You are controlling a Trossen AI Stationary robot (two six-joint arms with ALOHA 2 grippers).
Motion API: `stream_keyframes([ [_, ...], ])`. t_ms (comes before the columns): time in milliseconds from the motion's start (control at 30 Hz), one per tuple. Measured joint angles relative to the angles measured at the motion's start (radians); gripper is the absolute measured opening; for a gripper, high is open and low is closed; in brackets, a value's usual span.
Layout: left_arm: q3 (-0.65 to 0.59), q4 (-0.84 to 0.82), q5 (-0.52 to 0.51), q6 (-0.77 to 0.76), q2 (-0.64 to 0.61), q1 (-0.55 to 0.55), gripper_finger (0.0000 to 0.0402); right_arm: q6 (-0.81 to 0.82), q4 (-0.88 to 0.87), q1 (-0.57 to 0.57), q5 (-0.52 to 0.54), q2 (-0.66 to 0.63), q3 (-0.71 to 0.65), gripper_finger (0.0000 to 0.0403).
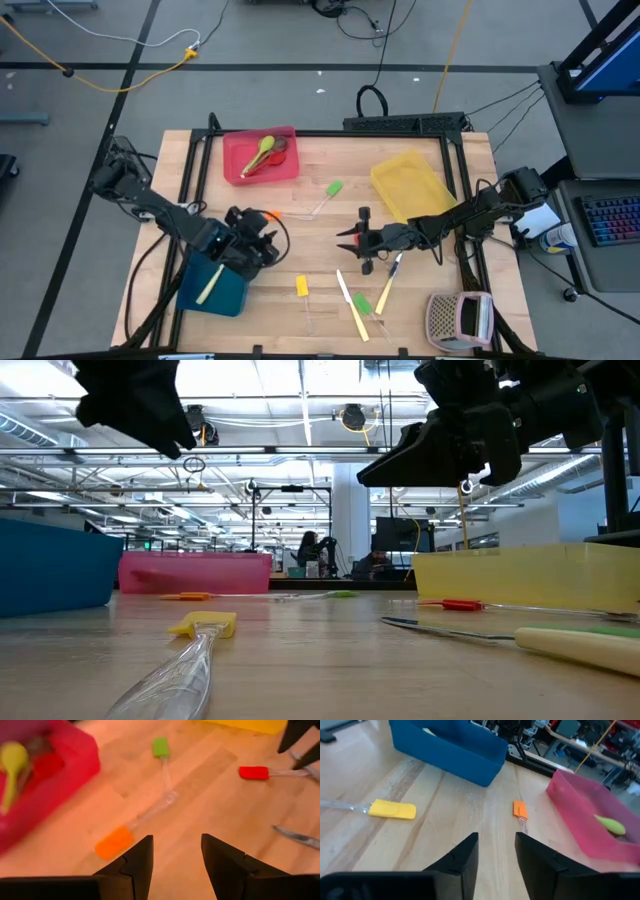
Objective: Pick & Place Kitchen Items
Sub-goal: Put the right kitchen knife into the blue bin
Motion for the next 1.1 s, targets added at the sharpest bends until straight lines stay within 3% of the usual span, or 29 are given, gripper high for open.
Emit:
stream_keyframes([
  [167,0.0,0.0,-0.098,0.094,0.0,0.03,0.017,0.047,-0.007,0.006,0.0,0.0,0.0,0.0155],
  [367,0.0,-0.001,-0.106,0.23,0.0,0.079,0.017,-0.051,-0.107,0.075,-0.005,0.0,0.0,0.0165],
  [600,-0.001,-0.001,-0.168,0.28,0.0,0.187,0.017,-0.006,-0.47,0.161,-0.015,-0.124,0.0,0.0165],
  [700,-0.001,0.0,-0.18,0.28,0.0,0.25,0.017,0.065,-0.625,0.177,-0.171,-0.21,0.0,0.0165],
  [833,-0.001,0.003,-0.178,0.276,0.0,0.331,0.017,0.234,-0.649,0.184,-0.404,-0.264,0.0,0.0165],
  [1100,-0.001,0.087,-0.172,0.28,0.0,0.453,0.017,0.295,-0.637,0.249,-0.448,-0.19,0.0,0.0164],
])
